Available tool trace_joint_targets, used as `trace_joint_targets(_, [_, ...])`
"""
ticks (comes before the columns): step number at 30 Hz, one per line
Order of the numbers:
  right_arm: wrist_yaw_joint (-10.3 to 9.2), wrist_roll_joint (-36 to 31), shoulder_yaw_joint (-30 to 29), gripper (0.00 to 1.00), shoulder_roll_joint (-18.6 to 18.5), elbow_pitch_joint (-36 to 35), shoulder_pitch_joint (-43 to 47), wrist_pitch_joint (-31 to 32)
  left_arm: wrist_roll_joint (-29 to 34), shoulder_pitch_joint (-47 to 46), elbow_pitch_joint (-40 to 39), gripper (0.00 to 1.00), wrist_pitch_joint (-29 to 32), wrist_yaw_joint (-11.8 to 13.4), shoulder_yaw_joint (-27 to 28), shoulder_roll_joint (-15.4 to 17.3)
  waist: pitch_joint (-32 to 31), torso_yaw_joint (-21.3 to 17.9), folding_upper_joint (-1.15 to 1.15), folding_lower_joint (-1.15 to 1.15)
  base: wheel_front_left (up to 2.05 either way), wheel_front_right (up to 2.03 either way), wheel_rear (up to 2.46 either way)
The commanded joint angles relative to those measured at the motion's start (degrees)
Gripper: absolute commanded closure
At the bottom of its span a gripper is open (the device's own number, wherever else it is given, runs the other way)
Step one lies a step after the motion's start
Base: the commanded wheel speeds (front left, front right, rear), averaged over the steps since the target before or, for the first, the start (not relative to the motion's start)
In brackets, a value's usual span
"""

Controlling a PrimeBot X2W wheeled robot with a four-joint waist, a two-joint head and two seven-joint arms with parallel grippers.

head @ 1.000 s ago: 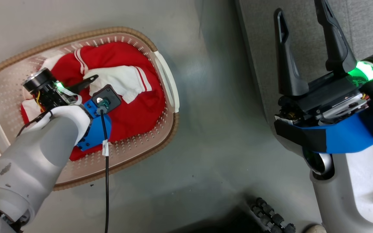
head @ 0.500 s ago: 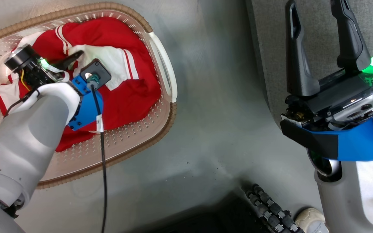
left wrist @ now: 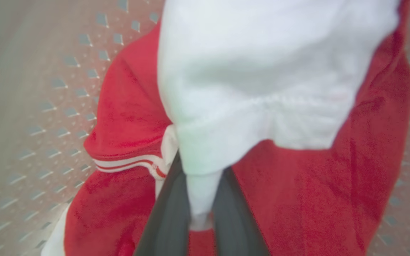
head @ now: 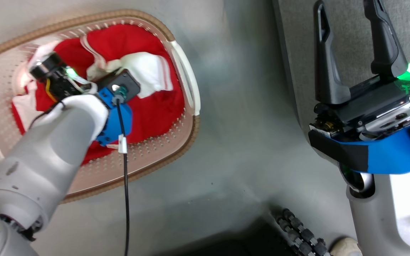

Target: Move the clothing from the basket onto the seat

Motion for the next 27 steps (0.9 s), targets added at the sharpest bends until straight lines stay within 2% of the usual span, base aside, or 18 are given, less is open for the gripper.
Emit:
trace_joint_targets(1, [0.01,-0.87,-0.33,0.0,-0.1,0.61,0.13,-0.2,-1.16,0.75,-0.77,1.0,-1.52,-0.05,-0.16,-1.0,-2.02,1.55,0.0,0.0,0.0,0.0,0.0])
trace_joint_targets(11, [0.01,-4.16,-1.43,0.0,-0.11,3.59,2.53,-0.2,-6.97,2.22,-5.25,1.0,-5.48,-0.05,0.89,-4.18,-12.03,6.89,0.0,0.0,0.0,0.0,0.0])
trace_joint_targets(17, [0.01,-5.16,-1.76,0.0,-0.11,4.95,4.46,-0.2,-7.83,5.07,-12.09,1.0,-5.51,0.38,6.26,-2.86,-17.94,9.05,0.0,0.0,0.0,0.0,0.0])
trace_joint_targets(27, [0.01,-5.81,-3.11,0.0,-0.12,7.81,10.46,-0.2,-4.36,14.78,-24.11,1.0,-5.54,1.8,19.04,-1.09,-30.7,12.69,0.0,0.0,0.0,0.0,0.0])
